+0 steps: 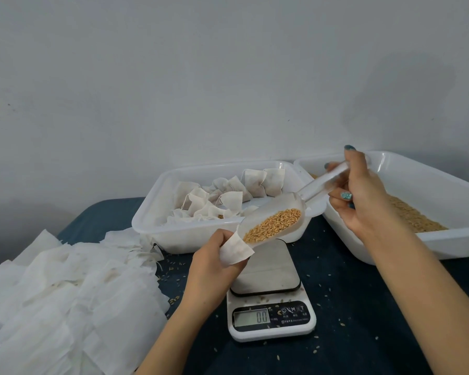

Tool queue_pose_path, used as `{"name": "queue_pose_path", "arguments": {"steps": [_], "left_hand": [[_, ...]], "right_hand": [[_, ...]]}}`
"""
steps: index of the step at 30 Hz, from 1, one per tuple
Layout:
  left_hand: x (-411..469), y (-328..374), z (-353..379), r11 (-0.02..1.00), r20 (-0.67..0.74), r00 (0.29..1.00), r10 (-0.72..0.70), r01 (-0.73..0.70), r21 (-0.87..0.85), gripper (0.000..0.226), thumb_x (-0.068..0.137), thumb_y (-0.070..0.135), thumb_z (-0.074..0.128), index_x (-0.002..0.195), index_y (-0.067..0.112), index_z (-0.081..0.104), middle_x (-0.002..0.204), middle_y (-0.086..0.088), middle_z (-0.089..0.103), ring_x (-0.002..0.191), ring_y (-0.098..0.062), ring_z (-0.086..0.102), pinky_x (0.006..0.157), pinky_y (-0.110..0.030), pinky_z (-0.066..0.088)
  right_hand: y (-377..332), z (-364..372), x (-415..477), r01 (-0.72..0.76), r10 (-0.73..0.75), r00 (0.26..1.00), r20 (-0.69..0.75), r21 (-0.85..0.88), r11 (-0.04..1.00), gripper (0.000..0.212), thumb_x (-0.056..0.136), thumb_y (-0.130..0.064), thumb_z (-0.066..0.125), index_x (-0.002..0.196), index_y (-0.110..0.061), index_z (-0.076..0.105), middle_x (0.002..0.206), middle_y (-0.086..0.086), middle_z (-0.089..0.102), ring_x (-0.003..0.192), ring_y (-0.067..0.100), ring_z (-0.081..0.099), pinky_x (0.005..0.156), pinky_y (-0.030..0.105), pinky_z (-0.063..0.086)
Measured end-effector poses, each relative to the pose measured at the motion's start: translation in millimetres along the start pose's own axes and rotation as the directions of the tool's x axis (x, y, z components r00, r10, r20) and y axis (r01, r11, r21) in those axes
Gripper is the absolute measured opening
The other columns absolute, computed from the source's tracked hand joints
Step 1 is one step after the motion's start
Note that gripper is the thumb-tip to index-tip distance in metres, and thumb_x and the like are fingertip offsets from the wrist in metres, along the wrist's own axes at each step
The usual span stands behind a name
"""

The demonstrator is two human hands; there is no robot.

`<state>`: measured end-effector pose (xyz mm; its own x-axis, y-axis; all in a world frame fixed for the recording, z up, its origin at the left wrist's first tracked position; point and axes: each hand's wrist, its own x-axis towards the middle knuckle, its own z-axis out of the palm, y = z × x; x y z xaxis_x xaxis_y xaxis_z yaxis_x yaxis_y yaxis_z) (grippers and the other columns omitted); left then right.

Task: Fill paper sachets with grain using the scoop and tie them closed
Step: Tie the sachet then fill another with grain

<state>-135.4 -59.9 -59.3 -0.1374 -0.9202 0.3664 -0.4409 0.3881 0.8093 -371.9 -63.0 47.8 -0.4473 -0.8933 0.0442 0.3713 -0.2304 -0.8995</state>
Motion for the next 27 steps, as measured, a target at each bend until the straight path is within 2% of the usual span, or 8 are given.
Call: {"name": "queue_pose_path", "arguments": {"steps": [5, 9, 13, 16, 20, 25, 27], "left_hand": [[-0.6, 2.1, 1.6, 1.000, 0.016, 1.000, 0.006, -0.006, 0.027, 0.026, 0.084, 0.030, 0.075, 0.094, 0.041, 0.054, 0.093, 0.031, 0.064, 0.086, 0.005, 0.061, 0.067, -0.017, 0.049], [-1.7, 2.4, 1.8, 0.999, 0.008, 1.000, 0.015, -0.015, 0.038, 0.026, 0.084, 0.032, 0.075, 0.095, 0.040, 0.052, 0.085, 0.023, 0.066, 0.081, 0.003, 0.061, 0.059, -0.013, 0.046], [-1.9, 2.6, 3.2, 1.000, 0.028, 1.000, 0.011, -0.011, 0.019, 0.029, 0.086, 0.033, 0.074, 0.106, 0.034, 0.054, 0.088, 0.014, 0.070, 0.080, 0.001, 0.064, 0.062, -0.011, 0.046], [-1.9, 2.5, 4.7, 1.000, 0.041, 0.999, 0.001, 0.000, -0.024, 0.029, 0.086, 0.033, 0.073, 0.109, 0.030, 0.055, 0.085, 0.008, 0.071, 0.078, -0.005, 0.067, 0.064, -0.014, 0.050], [-2.6, 3.2, 5.5, 0.996, 0.039, 0.999, -0.011, 0.014, -0.088, 0.023, 0.086, 0.030, 0.073, 0.100, 0.036, 0.055, 0.081, 0.013, 0.072, 0.072, -0.008, 0.069, 0.064, -0.017, 0.052], [-1.2, 2.8, 4.3, 0.992, 0.017, 1.000, -0.023, 0.025, -0.127, 0.024, 0.084, 0.023, 0.071, 0.097, 0.037, 0.057, 0.079, 0.014, 0.072, 0.072, -0.010, 0.069, 0.062, -0.015, 0.051], [-1.0, 3.2, 4.1, 0.993, 0.012, 1.000, -0.025, 0.027, -0.118, 0.021, 0.085, 0.023, 0.070, 0.096, 0.034, 0.057, 0.075, 0.013, 0.071, 0.070, -0.008, 0.068, 0.060, -0.013, 0.048]], "right_hand": [[-8.0, 15.5, -8.1, 0.064, -0.059, 0.997, 0.047, -0.120, 0.991, 0.042, 0.099, -0.040, 0.052, 0.081, -0.003, 0.058, 0.045, -0.011, 0.048, 0.034, 0.004, 0.026, 0.033, 0.016, 0.025], [-13.1, 24.0, -14.6, 0.107, -0.095, 0.993, 0.075, -0.186, 0.977, 0.042, 0.099, -0.042, 0.052, 0.083, -0.003, 0.057, 0.049, -0.014, 0.056, 0.035, 0.004, 0.026, 0.034, 0.016, 0.023], [-18.5, 31.0, -18.9, 0.147, -0.130, 0.988, 0.089, -0.231, 0.962, 0.046, 0.099, -0.044, 0.051, 0.076, -0.005, 0.056, 0.050, -0.014, 0.057, 0.036, 0.005, 0.027, 0.035, 0.016, 0.024], [-22.1, 36.3, -21.5, 0.174, -0.152, 0.983, 0.107, -0.241, 0.955, 0.052, 0.099, -0.048, 0.051, 0.064, -0.011, 0.063, 0.052, -0.009, 0.051, 0.037, 0.006, 0.027, 0.036, 0.016, 0.023], [-26.7, 42.6, -26.2, 0.224, -0.192, 0.971, 0.140, -0.271, 0.936, 0.063, 0.097, -0.054, 0.051, 0.042, -0.025, 0.065, 0.074, 0.004, 0.051, 0.038, 0.007, 0.028, 0.038, 0.018, 0.024], [-33.4, 42.6, -32.1, 0.289, -0.251, 0.954, 0.165, -0.271, 0.918, 0.065, 0.097, -0.054, 0.049, 0.039, -0.028, 0.063, 0.089, 0.013, 0.052, 0.040, 0.007, 0.028, 0.043, 0.022, 0.024], [-34.4, 40.2, -32.2, 0.285, -0.255, 0.956, 0.143, -0.266, 0.921, 0.064, 0.098, -0.053, 0.049, 0.042, -0.025, 0.063, 0.084, 0.010, 0.054, 0.040, 0.007, 0.029, 0.042, 0.021, 0.024]]}}
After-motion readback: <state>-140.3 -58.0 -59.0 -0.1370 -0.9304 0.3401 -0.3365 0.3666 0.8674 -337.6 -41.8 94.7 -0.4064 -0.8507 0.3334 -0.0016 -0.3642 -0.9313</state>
